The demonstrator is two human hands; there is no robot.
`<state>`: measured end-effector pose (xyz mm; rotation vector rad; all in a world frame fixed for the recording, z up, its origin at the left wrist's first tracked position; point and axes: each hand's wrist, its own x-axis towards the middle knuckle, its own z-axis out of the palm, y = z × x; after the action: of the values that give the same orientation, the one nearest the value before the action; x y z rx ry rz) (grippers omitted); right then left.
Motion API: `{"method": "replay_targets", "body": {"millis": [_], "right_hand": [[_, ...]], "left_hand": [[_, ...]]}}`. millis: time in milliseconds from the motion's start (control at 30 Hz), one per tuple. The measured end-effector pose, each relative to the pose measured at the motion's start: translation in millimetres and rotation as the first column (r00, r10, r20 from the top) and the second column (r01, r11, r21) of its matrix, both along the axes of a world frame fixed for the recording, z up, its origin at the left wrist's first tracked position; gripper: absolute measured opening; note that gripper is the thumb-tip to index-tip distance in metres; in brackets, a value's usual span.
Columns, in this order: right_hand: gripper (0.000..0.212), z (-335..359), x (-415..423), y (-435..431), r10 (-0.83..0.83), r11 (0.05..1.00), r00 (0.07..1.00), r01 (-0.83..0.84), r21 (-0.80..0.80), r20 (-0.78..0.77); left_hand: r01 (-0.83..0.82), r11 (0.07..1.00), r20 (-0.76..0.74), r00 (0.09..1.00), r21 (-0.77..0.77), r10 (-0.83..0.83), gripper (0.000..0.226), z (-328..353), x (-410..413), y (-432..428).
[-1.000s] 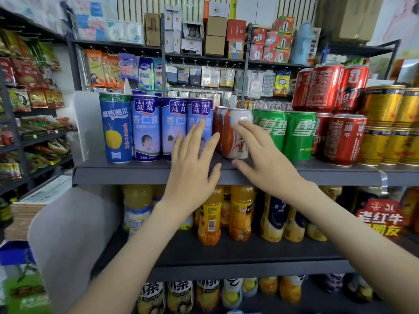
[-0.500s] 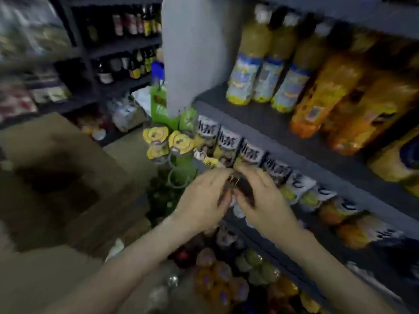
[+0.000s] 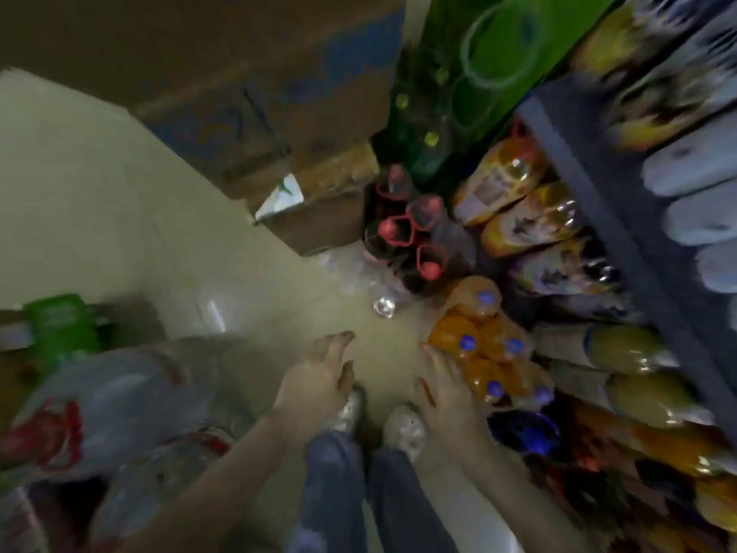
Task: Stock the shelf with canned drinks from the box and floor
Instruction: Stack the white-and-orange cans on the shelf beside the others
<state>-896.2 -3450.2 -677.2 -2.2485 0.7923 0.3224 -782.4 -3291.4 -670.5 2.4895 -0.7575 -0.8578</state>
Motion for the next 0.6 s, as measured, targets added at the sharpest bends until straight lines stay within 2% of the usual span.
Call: {"method": "replay_targets", "body": {"millis": [133,233,333,400,500,600], "right_hand": [[0.05,-146.7,-1.5,33.1,-0.059,0.987,0.992,0.074,0.141,-0.108],[0.064,-244.9,12.6,50.1,-0.224,0.934,0.94,0.282,0.218,-0.256],[0.081,-332.4,28.7,53.7,-0.409,0.853,0.856,0.482,0.202,-0.316],[0.093,-379.1,39.9,47.5,-0.517,0.811,0.817,0.563,0.161,-0.256],[0.102,-426.7,56.1,34.1,-0.573,0.81,0.816,0.578,0.095,-0.075],[0.095,-461.5,65.8,28.1,-0.559,0.829,0.815,0.546,0.121,0.15]], "left_hand": [[-0.067,0.997,-0.074,0.995,0.038,0.07,0.051,-130.6,-14.7,26.8],[-0.127,0.991,-0.105,0.986,0.048,0.131,0.053,-211.2,-17.6,39.1],[-0.152,0.988,-0.073,0.986,0.028,0.153,0.043,-279.4,-16.9,47.2],[-0.172,0.985,-0.082,0.981,0.022,0.173,0.044,-321.7,-16.6,50.9],[-0.203,0.979,-0.1,0.974,0.008,0.203,0.045,-369.2,-21.3,52.1],[-0.219,0.975,-0.14,0.965,0.021,0.22,0.045,-396.4,-32.0,50.7]]}}
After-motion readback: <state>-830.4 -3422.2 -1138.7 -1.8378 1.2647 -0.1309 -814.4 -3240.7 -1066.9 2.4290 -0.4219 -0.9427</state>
